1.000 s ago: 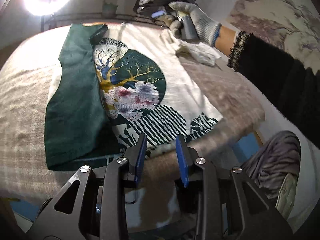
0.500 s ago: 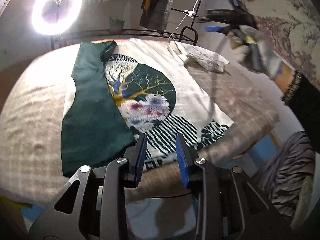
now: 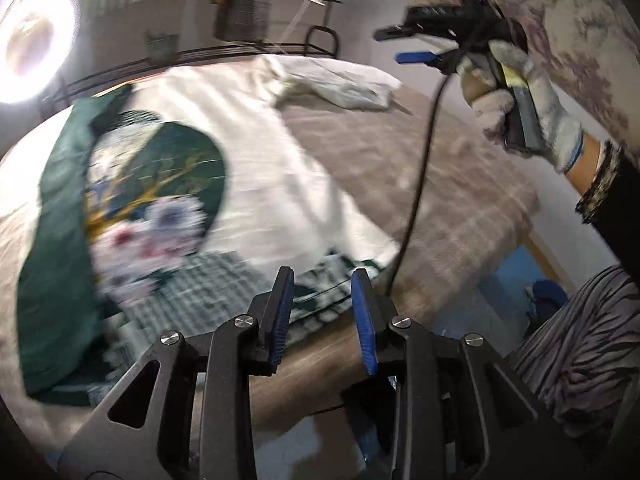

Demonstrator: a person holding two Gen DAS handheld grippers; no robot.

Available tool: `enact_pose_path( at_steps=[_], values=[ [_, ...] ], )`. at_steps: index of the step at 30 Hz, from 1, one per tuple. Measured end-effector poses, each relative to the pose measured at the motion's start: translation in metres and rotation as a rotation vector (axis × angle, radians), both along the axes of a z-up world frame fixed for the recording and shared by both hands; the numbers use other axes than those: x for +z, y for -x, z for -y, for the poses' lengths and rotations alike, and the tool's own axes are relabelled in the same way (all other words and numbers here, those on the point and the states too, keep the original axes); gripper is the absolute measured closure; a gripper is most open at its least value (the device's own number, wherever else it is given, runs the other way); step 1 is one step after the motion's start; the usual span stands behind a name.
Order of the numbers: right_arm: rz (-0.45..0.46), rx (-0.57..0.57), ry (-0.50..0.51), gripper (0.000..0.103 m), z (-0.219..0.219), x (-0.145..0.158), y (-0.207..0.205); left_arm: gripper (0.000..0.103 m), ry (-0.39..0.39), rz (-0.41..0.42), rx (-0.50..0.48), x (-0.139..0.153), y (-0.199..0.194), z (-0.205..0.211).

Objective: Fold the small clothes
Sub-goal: 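Grasp the cream side edge with the left tool while the right tool grasps its shoulder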

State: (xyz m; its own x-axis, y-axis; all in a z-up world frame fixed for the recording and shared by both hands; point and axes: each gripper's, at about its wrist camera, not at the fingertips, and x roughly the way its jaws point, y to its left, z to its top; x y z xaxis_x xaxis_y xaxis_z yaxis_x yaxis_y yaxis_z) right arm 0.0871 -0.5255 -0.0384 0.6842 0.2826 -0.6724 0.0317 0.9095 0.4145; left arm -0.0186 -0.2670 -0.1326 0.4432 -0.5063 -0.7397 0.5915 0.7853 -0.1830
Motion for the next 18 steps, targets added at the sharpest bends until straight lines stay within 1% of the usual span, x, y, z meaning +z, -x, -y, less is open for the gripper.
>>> enact_pose_path(
  at_steps=[3,6,10,12,14,17,18],
  values=[
    [-0.017,0.005,-0.048,0.044,0.017,-0.011,0.003,0.074,-0.026,-0.006,-0.033,-0.012,-0.003,0.029],
    [-0.007,0.002,-0.108,0.044,0.035,-0.015,0.009,0.074,-0.029,-0.025,-0.05,-0.019,-0.004,0.043],
    [0.002,-0.014,-0.142,0.044,0.049,-0.017,0.014,0.074,-0.06,-0.022,-0.089,-0.025,0.0,0.062],
    [-0.005,-0.009,-0.154,0.044,0.048,-0.021,0.012,0.074,-0.094,-0.01,-0.102,-0.029,0.003,0.07],
    [-0.022,0.007,-0.16,0.044,0.043,-0.027,0.009,0.074,-0.122,0.007,-0.092,-0.032,0.002,0.075],
    [-0.057,0.054,-0.165,0.044,0.025,-0.038,-0.001,0.074,-0.129,0.01,-0.061,-0.033,-0.003,0.076],
    [-0.068,0.071,-0.162,0.044,0.017,-0.041,-0.005,0.086,-0.121,0.006,-0.051,-0.032,-0.006,0.075]
  ],
)
